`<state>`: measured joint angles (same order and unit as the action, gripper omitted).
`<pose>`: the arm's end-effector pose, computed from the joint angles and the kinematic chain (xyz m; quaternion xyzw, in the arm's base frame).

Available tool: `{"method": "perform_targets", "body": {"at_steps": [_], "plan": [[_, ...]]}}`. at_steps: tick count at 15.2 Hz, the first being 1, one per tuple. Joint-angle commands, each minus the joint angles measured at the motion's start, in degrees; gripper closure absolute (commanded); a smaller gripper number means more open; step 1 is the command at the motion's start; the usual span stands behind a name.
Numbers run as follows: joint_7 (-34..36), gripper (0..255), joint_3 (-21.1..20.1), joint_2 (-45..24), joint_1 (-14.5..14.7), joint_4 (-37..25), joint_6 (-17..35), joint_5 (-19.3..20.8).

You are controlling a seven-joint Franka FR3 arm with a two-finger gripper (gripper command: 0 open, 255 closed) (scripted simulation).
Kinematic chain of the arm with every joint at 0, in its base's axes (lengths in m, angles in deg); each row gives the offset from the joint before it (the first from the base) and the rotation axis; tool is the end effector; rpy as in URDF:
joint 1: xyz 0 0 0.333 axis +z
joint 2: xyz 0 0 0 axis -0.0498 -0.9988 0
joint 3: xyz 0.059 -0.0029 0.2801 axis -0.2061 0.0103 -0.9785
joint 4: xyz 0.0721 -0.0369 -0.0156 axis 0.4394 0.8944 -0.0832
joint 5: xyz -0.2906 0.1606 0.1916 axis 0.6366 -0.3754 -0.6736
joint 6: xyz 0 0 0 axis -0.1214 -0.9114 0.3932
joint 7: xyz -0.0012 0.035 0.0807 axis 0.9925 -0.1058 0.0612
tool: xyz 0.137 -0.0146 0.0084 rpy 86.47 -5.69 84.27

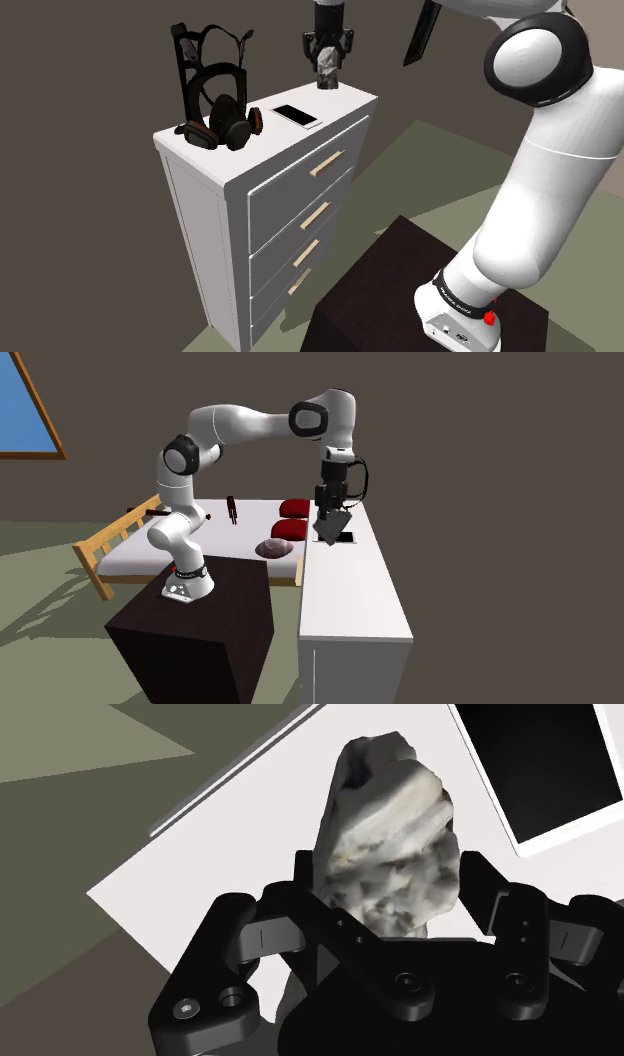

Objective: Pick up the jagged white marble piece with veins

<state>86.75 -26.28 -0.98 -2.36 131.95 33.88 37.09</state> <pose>0.5944 -0.0597 0.5613 0.9631 -0.2516 0.0049 0.0953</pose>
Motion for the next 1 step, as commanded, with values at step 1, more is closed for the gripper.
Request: {"method": "perform_targets", "body": {"at_steps": [1], "plan": [[0.0, 255, 0.0, -0.3, 0.1, -1.1, -0.8, 0.0]]}}
